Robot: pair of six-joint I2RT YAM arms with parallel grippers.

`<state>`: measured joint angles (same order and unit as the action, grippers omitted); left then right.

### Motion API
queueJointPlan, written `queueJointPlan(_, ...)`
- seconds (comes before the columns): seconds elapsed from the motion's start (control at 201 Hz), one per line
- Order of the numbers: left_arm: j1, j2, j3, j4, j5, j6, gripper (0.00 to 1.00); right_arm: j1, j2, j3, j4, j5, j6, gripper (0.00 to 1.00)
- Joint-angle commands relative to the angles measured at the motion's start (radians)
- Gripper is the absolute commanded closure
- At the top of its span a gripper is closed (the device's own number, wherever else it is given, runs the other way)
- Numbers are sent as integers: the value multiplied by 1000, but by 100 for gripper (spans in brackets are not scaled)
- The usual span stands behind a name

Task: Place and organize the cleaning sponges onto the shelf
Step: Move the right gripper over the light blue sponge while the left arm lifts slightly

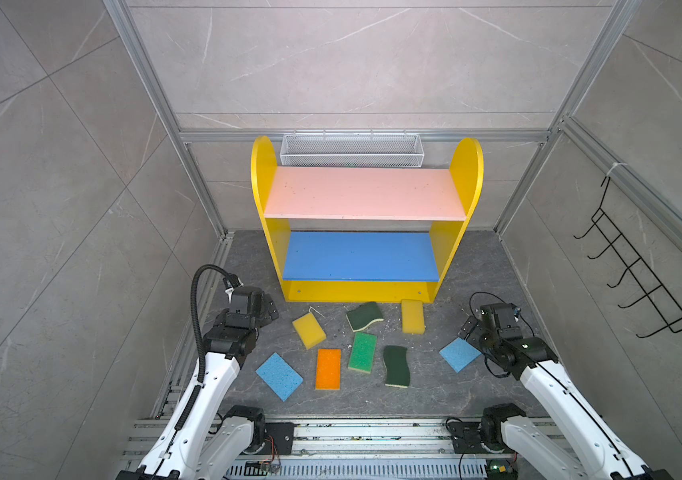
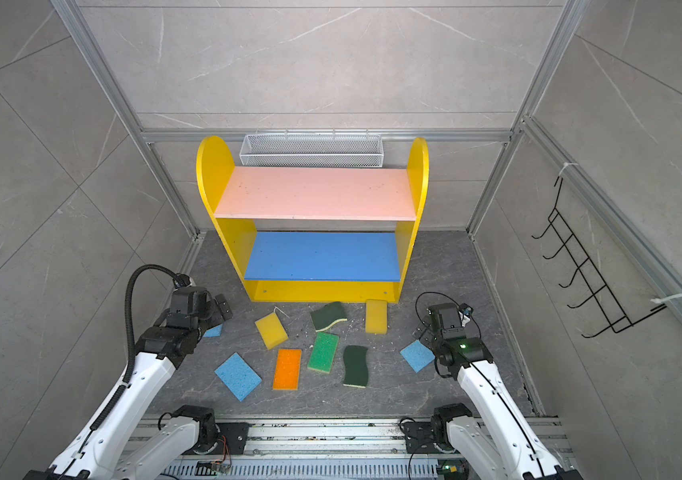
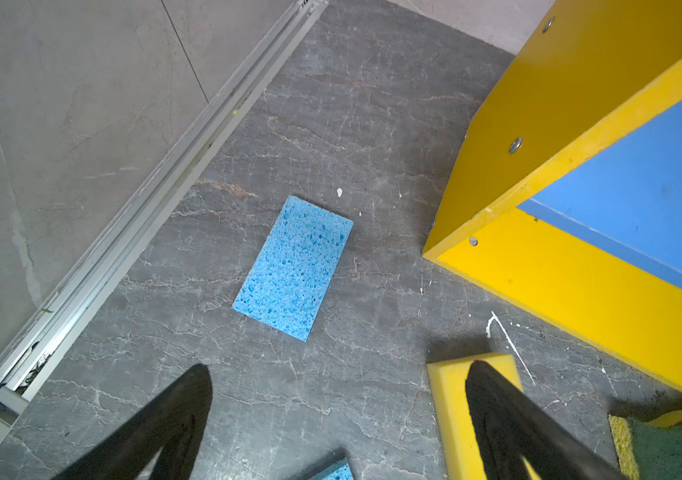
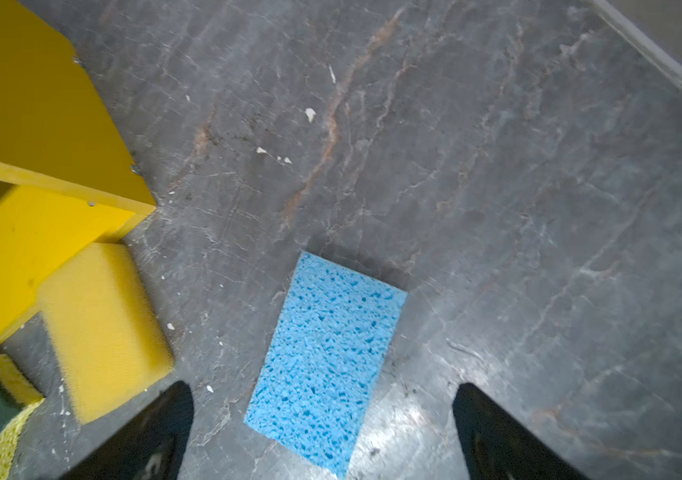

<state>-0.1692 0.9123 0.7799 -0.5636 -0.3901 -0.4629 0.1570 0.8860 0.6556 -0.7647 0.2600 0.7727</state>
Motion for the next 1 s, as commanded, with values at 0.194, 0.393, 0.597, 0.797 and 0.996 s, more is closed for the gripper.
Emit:
queueJointPlan(0.194,-4,-12,22,-42,8,-25,3,27,70,25,-175,9,141,2)
queueJointPlan(0.393,-4,15,30,-56,26,-33,3,46,92,-2,-140,-48,171,2)
queueJointPlan(0.597,-4,28,21,-60,41,-39,3,97,138,-38,-94,-80,240,2)
queueJointPlan(0.797,-4,22,18,-64,40,-39,3,161,202,-28,-39,-80,276,2)
queueJointPlan(0.996,-4,25,18,-67,43,-39,3,216,300,-10,0,-87,316,2)
